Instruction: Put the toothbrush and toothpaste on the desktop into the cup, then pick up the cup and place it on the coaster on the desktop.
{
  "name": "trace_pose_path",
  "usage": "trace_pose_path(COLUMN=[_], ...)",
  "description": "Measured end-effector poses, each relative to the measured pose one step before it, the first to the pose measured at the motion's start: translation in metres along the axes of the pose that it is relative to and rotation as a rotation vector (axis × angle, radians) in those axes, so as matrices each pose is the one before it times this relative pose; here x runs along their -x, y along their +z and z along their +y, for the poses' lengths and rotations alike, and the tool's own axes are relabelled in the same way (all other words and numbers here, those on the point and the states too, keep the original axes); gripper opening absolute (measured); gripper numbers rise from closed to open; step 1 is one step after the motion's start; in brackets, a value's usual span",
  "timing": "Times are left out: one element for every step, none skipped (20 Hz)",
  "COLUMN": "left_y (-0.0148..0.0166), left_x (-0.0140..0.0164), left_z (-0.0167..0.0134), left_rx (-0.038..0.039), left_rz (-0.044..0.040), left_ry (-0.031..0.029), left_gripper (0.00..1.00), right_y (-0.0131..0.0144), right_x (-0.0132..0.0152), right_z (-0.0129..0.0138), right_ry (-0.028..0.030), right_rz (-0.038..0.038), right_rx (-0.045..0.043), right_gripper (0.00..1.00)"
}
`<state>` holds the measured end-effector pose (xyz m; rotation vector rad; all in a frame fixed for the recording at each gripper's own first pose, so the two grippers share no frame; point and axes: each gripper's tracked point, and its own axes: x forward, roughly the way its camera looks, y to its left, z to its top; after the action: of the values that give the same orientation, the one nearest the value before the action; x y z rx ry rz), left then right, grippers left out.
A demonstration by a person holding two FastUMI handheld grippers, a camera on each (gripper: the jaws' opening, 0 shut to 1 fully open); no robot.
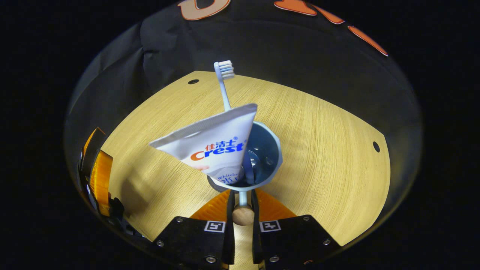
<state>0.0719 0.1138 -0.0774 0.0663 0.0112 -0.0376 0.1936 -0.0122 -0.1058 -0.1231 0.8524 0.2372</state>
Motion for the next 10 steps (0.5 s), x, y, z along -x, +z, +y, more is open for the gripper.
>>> trace_pose_path(left_y=[0.00053,0.00186,0.00107,0.00087,0.00048,-0.00033,-0.00055,-0.00039,-0.00061,0.00052], left_x=[0.00207,0.0024,0.00064,0.00007,-0.00002,0.00043,-0.00018,0.00076,0.00134,0.00061], left_z=[0.0008,-0.00131,0.00043,-0.00027,0.00047,-0.00011,0.00086,-0.00041,0.00114,-0.00092], left_rx=[0.00166,0.00245,-0.00018,-0.0024,-0.00145,-0.00051,-0.00276,-0.00355,-0.00314,-0.00194], left_rz=[0.00314,0.00023,-0.00262,-0.0004,0.00047,0.00288,0.00516,0.00602,0.00337,0.00043], left_ry=[0.00217,-0.0022,-0.00041,-0.00054,-0.00041,0.00089,0.00149,0.00273,0.0026,-0.00016], left_gripper=[1.0,1.0,1.0,1.0,1.0,1.0,1.0,0.95,0.95,0.99], right_y=[-0.00016,-0.00049,-0.00067,-0.00016,0.00004,-0.00055,-0.00062,-0.00025,-0.00004,-0.00019], right_x=[-0.0001,-0.00035,-0.00049,0.00021,0.00062,-0.00029,0.00082,0.00199,0.00136,0.00029], right_z=[0.0001,0.00018,-0.00032,0.00062,-0.00014,-0.0021,-0.00133,0.00206,0.0016,-0.00024], right_ry=[0.00424,0.00538,0.00662,0.00439,-0.00058,-0.00707,-0.00761,-0.00248,0.00196,0.0027], right_rz=[0.00658,0.00587,0.00568,0.00548,0.00352,0.00278,0.00742,0.00761,0.00632,0.0041], right_rx=[0.00701,0.00389,0.00284,-0.00264,0.00351,0.00688,0.00162,-0.00644,-0.00512,-0.00065], right_gripper=[0.19,0.19,0.19,0.19,0.19,0.19,0.19,0.19,0.19,0.18])
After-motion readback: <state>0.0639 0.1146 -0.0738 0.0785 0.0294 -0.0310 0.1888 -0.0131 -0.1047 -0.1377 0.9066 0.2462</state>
